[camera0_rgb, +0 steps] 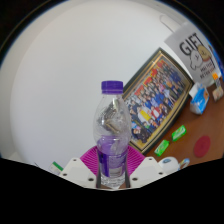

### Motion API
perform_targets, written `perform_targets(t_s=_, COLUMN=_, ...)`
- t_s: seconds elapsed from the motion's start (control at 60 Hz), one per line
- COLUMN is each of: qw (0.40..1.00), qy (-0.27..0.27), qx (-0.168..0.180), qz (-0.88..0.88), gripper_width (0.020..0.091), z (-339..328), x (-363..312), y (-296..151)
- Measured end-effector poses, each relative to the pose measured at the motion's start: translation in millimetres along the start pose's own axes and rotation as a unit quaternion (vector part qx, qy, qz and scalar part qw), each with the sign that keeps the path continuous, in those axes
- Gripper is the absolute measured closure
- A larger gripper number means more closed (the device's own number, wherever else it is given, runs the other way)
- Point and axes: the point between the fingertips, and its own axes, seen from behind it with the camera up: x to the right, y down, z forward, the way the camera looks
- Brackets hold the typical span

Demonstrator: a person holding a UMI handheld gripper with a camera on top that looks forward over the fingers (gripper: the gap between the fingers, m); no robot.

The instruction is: Pour water

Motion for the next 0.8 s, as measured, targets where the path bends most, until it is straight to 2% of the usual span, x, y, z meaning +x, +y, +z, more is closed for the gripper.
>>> perform_targets(t_s=0.2, qw=0.971, qy=0.046, qx=0.049, qz=-0.229, gripper_width=0.0782, z=-17.7, x=37.7, y=-80.0)
perform_targets(t_s=0.35, qw=0.932, qy=0.095, qx=0.047, qz=-0.346, gripper_width=0.0783, z=-19.7, x=102.1, y=-105.3)
perform_targets(t_s=0.583, qw=0.902, qy=0.142, qx=0.0, qz=-0.408, gripper_width=0.078, z=-12.8, x=210.8, y=-76.2)
perform_targets(t_s=0.8, qw=0.901, qy=0.16, qx=-0.033, qz=-0.403, gripper_width=0.078, z=-13.2, x=274.9, y=-34.6)
